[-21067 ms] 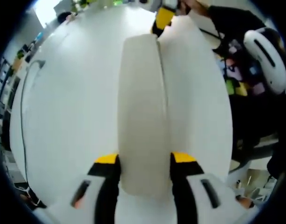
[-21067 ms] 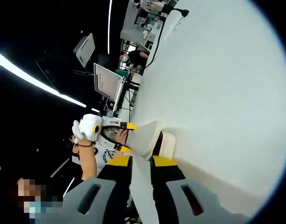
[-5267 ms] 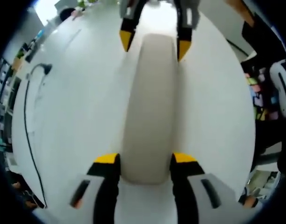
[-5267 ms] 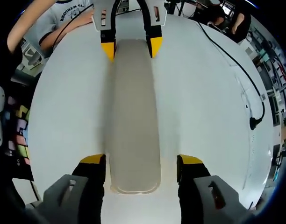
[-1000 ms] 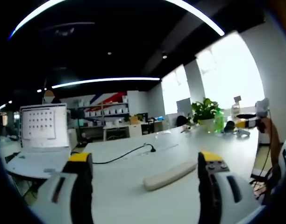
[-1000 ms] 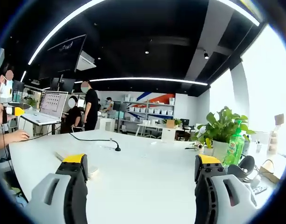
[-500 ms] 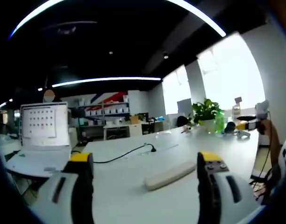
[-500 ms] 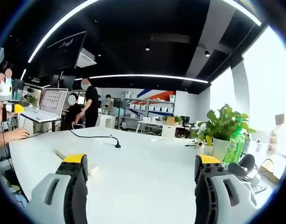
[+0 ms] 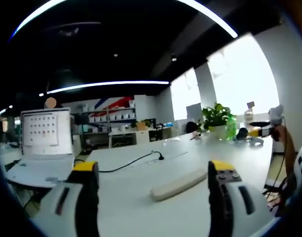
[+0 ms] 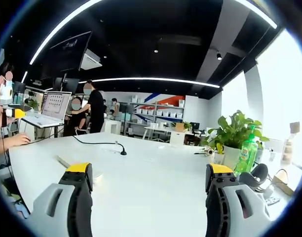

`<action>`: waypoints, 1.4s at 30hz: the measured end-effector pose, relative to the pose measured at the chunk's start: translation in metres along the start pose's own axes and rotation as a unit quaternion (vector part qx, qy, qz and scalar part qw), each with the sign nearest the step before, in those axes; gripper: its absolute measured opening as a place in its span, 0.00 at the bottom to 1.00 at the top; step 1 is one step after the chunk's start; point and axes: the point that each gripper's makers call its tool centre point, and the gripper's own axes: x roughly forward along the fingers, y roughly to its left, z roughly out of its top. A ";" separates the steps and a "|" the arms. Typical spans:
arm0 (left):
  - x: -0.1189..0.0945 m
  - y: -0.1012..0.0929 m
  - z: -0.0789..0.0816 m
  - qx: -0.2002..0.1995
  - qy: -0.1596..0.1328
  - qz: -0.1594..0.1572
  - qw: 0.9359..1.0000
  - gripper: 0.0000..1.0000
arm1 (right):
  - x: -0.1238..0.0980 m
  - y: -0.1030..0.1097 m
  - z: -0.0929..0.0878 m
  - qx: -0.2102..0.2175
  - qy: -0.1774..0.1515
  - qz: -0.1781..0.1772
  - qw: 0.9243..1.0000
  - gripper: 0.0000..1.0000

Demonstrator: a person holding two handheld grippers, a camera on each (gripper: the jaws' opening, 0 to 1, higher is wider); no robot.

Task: Arrange the utensils inside the cutlery case until each visible utensil rests in its matching compartment.

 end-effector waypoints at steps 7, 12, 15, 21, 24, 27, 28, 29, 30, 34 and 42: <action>0.000 0.000 0.000 0.000 0.000 0.000 1.000 0.97 | 0.000 0.000 -0.001 0.000 0.001 0.000 1.000 0.99; 0.000 0.001 0.001 0.000 0.001 0.000 1.000 0.97 | 0.000 0.000 -0.001 0.000 0.002 0.000 1.000 0.99; 0.000 0.000 0.000 0.001 0.002 0.000 1.000 0.96 | 0.000 0.000 -0.001 -0.001 0.002 0.000 1.000 0.99; 0.000 0.001 0.000 0.001 0.004 0.000 1.000 0.96 | 0.000 0.001 -0.002 -0.002 0.003 0.001 1.000 0.99; 0.000 0.000 0.000 0.000 0.003 -0.002 1.000 0.96 | -0.001 0.001 -0.001 -0.003 0.003 0.001 1.000 0.99; 0.000 0.000 0.000 -0.001 0.002 -0.003 1.000 0.96 | -0.001 0.001 -0.001 -0.004 0.003 0.000 1.000 0.99; 0.000 0.000 0.001 -0.001 0.002 -0.003 1.000 0.96 | -0.001 0.001 -0.001 -0.004 0.003 0.000 1.000 0.99; 0.000 -0.001 0.001 -0.001 0.002 -0.003 1.000 0.96 | -0.001 0.000 -0.002 -0.004 0.003 0.000 1.000 0.99; 0.000 -0.001 0.000 -0.001 0.003 -0.004 1.000 0.96 | -0.001 0.000 -0.002 -0.004 0.003 0.000 1.000 0.99; 0.000 -0.002 0.000 -0.002 0.003 -0.004 1.000 0.96 | 0.000 0.001 -0.002 -0.004 0.004 0.001 1.000 0.99; 0.000 -0.003 -0.002 -0.001 0.004 -0.004 1.000 0.96 | 0.000 0.000 -0.004 -0.002 0.006 0.002 1.000 0.99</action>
